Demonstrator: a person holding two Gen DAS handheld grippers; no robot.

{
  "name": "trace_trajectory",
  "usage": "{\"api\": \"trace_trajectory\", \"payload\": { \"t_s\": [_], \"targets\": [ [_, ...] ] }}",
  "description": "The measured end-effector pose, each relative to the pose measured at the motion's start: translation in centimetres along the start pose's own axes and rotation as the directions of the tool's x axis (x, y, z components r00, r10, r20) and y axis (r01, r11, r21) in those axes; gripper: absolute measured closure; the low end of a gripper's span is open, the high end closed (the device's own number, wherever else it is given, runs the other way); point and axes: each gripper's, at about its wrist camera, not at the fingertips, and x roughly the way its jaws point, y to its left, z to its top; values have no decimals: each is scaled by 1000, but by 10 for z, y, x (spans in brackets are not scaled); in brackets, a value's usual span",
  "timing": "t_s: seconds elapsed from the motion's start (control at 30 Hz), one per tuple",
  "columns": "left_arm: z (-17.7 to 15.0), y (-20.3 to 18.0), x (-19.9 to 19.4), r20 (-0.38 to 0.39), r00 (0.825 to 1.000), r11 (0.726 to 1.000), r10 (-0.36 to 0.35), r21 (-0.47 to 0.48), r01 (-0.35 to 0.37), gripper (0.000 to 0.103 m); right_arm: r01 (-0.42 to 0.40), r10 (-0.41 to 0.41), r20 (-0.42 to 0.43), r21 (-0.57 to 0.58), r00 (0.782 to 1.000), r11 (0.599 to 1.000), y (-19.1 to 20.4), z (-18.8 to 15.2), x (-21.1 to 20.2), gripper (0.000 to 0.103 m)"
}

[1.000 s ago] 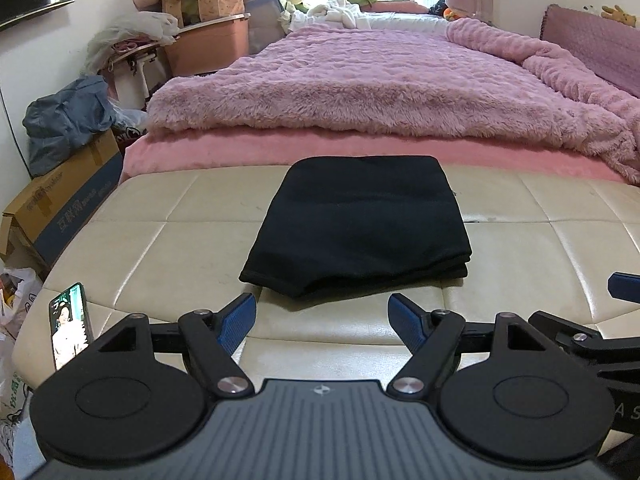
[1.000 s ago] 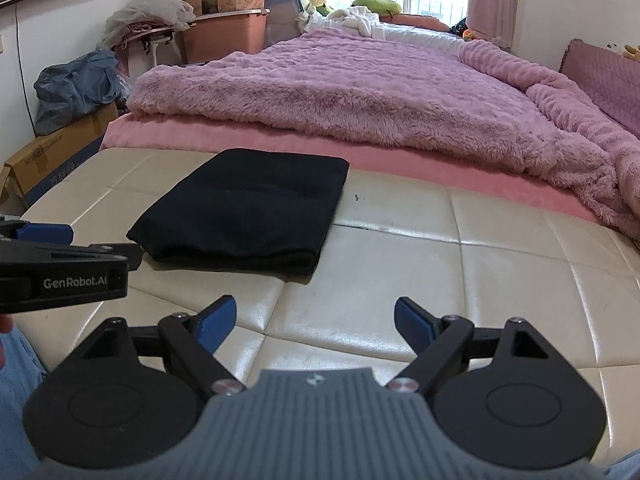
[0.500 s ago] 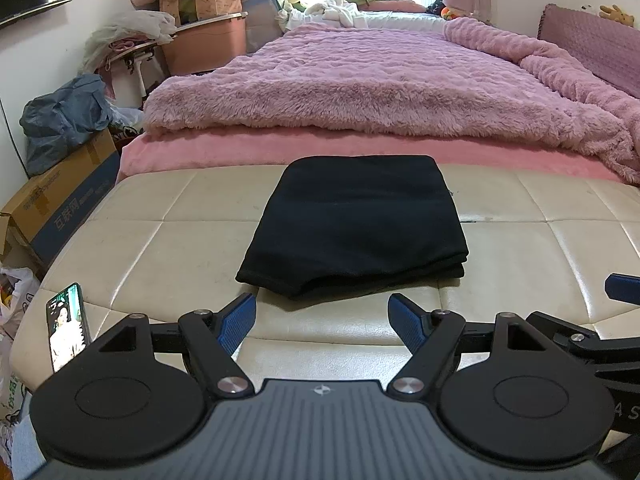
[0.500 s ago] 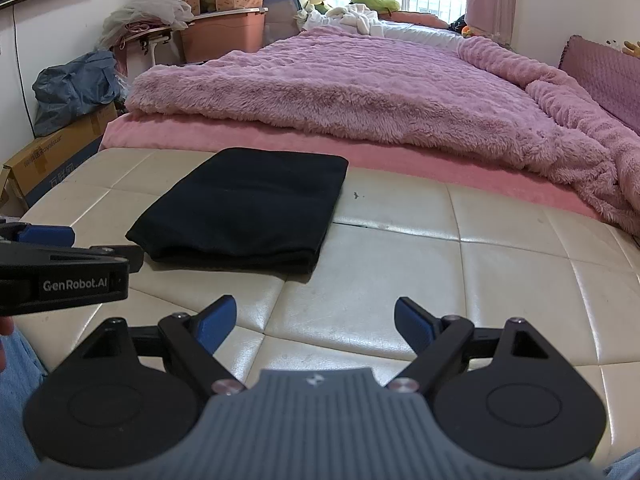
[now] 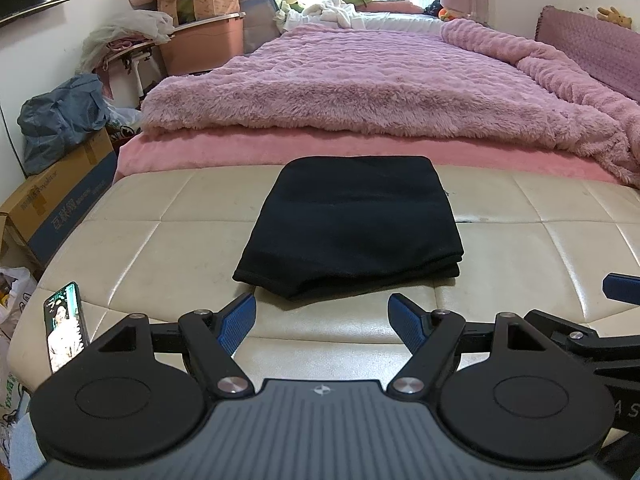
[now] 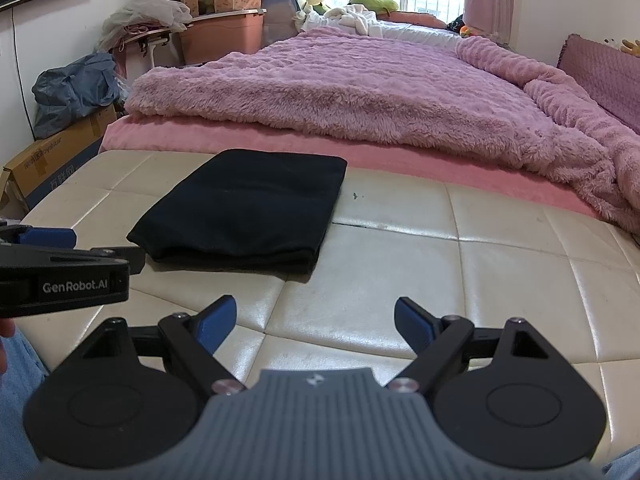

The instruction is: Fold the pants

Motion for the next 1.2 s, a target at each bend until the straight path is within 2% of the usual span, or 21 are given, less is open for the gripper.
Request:
{"api": "trace_trajectory", "payload": {
  "t_s": [1.2],
  "targets": [
    [-2,1,-3,-6,1000,1000,-14,-12,13,15,-10,10,-12,7,1000,1000,0,-6,-1,21]
  ]
}}
